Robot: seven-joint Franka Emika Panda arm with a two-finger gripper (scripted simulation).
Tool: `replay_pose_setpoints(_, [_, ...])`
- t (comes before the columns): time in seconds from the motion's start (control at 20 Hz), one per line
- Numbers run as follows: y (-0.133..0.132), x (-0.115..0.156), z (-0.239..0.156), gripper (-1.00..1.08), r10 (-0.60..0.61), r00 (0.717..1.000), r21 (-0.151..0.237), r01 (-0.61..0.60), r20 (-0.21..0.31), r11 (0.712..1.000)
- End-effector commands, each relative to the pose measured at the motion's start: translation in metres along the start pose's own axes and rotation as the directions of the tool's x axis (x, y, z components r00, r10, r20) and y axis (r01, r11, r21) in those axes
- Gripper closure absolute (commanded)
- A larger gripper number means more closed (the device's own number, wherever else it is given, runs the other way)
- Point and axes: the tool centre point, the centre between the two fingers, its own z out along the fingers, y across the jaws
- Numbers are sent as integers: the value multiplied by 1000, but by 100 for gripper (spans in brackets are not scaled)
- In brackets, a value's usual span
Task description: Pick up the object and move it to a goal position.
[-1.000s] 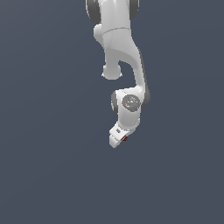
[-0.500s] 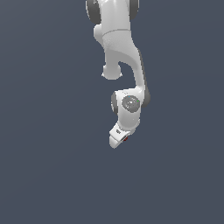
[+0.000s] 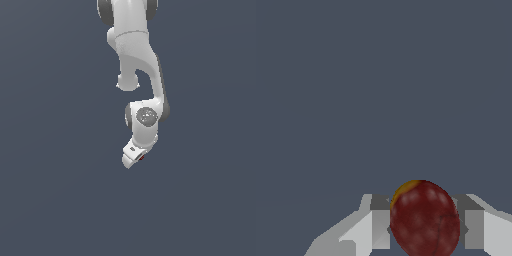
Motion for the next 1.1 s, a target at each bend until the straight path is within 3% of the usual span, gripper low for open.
replay_pose_setpoints(0.0, [6, -9, -6, 108, 1, 1000, -1, -1, 0, 1000])
replay_pose_setpoints(1.05, [96, -168, -103, 108, 1, 1000, 0, -1, -1, 1000])
